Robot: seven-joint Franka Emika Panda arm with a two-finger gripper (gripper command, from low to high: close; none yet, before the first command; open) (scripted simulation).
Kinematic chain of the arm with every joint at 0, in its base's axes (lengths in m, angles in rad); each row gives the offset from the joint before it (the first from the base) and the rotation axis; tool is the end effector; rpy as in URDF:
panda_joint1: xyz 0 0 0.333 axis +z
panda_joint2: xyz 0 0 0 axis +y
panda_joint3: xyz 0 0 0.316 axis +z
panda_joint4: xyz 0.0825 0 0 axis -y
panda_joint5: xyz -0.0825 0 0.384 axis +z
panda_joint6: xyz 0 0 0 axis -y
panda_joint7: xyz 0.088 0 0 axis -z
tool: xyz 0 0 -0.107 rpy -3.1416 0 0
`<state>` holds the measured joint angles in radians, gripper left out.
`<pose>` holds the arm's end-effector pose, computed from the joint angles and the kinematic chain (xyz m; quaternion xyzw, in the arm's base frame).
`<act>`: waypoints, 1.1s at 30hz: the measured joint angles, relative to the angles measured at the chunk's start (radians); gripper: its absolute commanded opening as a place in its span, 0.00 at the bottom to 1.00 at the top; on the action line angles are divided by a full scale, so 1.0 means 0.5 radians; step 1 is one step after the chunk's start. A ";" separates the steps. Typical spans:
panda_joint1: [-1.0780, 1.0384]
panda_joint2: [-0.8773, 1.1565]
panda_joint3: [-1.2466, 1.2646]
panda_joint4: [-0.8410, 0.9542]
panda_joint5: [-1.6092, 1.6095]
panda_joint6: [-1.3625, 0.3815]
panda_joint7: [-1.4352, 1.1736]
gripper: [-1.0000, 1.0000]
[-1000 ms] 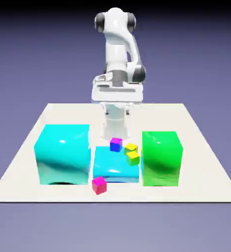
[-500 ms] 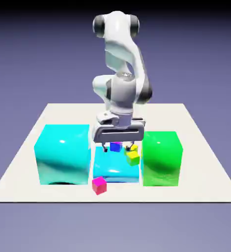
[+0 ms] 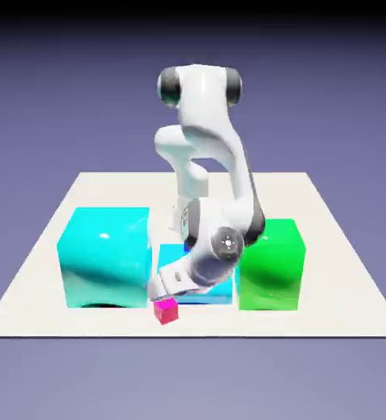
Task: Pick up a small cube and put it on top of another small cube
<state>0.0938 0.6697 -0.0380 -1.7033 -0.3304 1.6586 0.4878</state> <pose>0.5884 0.0019 0.1771 0.9158 -0.1288 -0.2891 0.2474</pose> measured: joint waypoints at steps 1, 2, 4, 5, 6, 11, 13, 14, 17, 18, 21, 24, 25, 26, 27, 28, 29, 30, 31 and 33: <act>0.005 0.072 -0.002 0.065 -0.019 -0.081 -0.015 0.50; 0.010 0.145 -0.004 0.129 -0.039 -0.161 -0.030 0.50; 0.019 0.290 -0.009 0.259 -0.077 -0.322 -0.059 0.50; 0.024 0.362 -0.011 0.324 -0.097 -0.403 -0.074 0.50; 0.027 0.408 -0.012 0.364 -0.109 -0.454 -0.083 0.50; -0.027 0.406 -0.031 0.075 -0.148 -0.166 -0.020 0.50; -0.029 0.406 -0.031 0.065 -0.149 -0.157 -0.018 0.00; -0.029 0.406 -0.031 0.065 -0.147 -0.157 -0.018 0.00; 0.012 0.408 -0.018 0.283 -0.116 -0.373 -0.065 0.00; 0.025 0.408 -0.013 0.355 -0.106 -0.445 -0.081 0.00; -0.039 0.243 -0.008 0.234 0.109 -0.397 -0.044 0.00; -0.141 0.051 0.028 0.016 0.346 -0.353 0.121 0.00; -0.175 -0.013 0.040 -0.056 0.425 -0.338 0.176 0.00; -0.209 -0.077 0.051 -0.129 0.504 -0.323 0.232 0.00; -0.243 -0.142 0.063 -0.201 0.583 -0.308 0.287 0.00; -0.277 -0.206 0.075 -0.273 0.662 -0.293 0.342 0.00; -0.311 -0.270 0.087 -0.346 0.741 -0.278 0.397 0.00; -0.345 -0.334 0.099 -0.418 0.820 -0.263 0.452 0.00; -0.379 -0.398 0.111 -0.491 0.900 -0.248 0.507 0.00; -0.447 -0.526 0.135 -0.636 1.058 -0.219 0.617 0.00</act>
<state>-0.1295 0.4065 0.0297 -2.0212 0.1984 1.5492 0.7964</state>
